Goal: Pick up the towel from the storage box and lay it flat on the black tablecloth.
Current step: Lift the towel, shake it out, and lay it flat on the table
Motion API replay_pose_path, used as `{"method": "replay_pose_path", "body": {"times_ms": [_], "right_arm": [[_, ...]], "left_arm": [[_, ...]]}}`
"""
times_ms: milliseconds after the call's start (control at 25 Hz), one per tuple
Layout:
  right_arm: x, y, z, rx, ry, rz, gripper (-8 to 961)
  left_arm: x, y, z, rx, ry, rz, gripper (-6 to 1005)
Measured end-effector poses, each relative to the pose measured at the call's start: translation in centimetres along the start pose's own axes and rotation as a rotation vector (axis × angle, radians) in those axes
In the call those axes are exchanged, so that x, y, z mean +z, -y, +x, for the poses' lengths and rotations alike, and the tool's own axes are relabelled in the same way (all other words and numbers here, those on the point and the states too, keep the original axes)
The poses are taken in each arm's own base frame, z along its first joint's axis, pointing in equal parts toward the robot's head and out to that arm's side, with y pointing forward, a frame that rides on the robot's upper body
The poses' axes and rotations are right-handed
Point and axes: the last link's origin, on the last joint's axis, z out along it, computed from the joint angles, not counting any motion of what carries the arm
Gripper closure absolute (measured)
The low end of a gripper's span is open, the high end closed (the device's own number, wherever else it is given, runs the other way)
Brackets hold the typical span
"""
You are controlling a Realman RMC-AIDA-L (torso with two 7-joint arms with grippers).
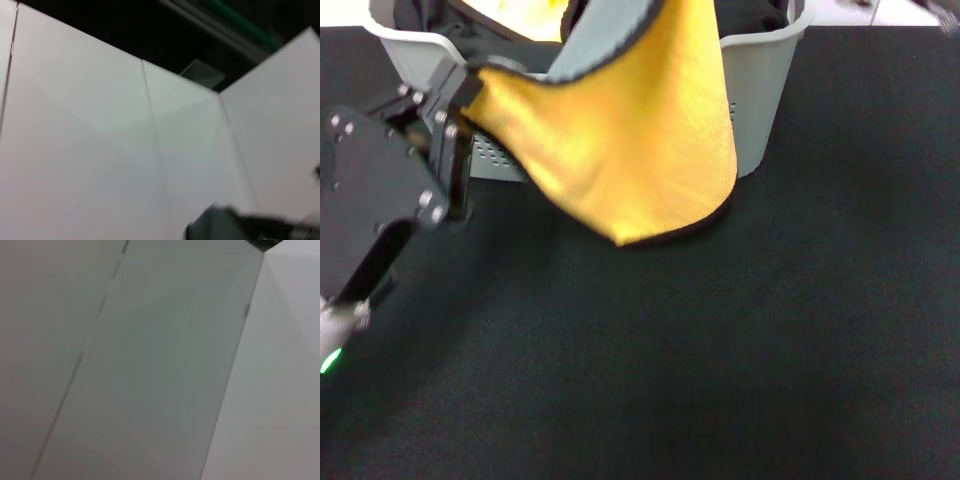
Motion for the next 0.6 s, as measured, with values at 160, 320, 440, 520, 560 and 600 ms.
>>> {"method": "replay_pose_path", "body": {"times_ms": [160, 320, 440, 520, 560, 600], "right_arm": [[-2.5, -2.6, 0.0, 0.027, -0.026, -0.041, 916], [-5.1, -5.6, -1.1, 0.028, -0.07, -0.076, 913], [-6.8, -7.7, -2.0, 0.04, -0.105, -0.105, 911], [-8.1, -9.5, -2.6, 0.05, -0.122, -0.134, 910], [-8.9, -10.4, -2.8, 0.058, -0.13, -0.15, 909], [-10.1, -11.4, -3.2, 0.07, -0.14, -0.172, 908]], "left_arm": [[-1.6, -0.9, 1.9, -0.137, -0.033, -0.098, 992], [-3.4, -1.5, 4.0, -0.186, -0.05, -0.104, 992], [-4.6, -2.5, 5.7, -0.222, -0.053, -0.117, 991], [-5.3, -3.4, 6.6, -0.253, -0.053, -0.125, 991], [-5.6, -4.0, 7.1, -0.273, -0.054, -0.134, 991], [-5.9, -4.4, 7.4, -0.281, -0.052, -0.136, 991]]}}
